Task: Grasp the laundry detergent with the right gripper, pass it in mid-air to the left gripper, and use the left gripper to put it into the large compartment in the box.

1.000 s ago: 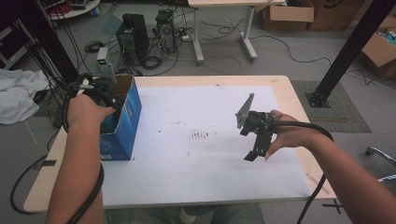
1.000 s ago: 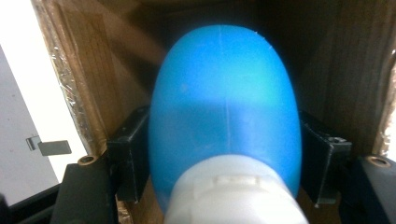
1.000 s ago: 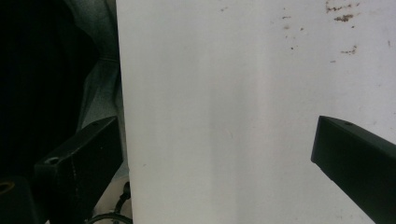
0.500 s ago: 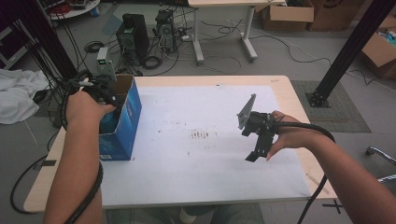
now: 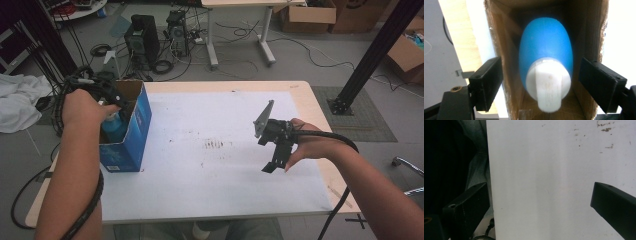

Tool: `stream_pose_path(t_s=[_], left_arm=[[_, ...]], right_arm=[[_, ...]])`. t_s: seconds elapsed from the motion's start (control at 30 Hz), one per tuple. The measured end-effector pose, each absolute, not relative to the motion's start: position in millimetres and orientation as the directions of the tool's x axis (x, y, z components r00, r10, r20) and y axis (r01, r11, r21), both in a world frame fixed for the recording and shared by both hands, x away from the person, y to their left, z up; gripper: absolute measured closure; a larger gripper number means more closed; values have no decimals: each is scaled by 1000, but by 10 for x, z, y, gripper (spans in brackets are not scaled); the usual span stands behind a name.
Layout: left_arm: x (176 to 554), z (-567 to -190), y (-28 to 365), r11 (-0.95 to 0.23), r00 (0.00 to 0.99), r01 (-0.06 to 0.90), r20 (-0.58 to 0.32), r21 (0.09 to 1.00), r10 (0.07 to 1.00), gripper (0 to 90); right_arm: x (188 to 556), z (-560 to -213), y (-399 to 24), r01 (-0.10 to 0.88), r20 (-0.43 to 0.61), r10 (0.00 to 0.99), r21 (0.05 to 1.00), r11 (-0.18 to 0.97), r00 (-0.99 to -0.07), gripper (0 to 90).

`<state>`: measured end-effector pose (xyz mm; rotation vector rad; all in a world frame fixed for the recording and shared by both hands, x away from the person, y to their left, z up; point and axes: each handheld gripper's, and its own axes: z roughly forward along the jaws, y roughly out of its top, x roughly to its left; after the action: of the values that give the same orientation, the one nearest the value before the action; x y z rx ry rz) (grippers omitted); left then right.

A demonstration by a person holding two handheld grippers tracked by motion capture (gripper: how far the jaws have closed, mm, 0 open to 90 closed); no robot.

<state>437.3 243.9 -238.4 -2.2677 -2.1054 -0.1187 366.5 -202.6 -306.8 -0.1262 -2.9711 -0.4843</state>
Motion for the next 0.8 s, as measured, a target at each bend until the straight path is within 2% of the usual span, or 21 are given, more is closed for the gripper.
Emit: stream_pose_path(t_s=[0.5, 0.8], left_arm=[[4338, -2109, 2301, -131, 129, 991, 89, 22, 988, 113], [4320, -1942, 2216, -160, 155, 986, 93, 49, 983, 110]], right_arm=[[3645, -3028, -2050, 111, 131, 72, 317, 942, -989, 24], [3641, -2998, -2078, 118, 127, 81, 319, 940, -989, 26]])
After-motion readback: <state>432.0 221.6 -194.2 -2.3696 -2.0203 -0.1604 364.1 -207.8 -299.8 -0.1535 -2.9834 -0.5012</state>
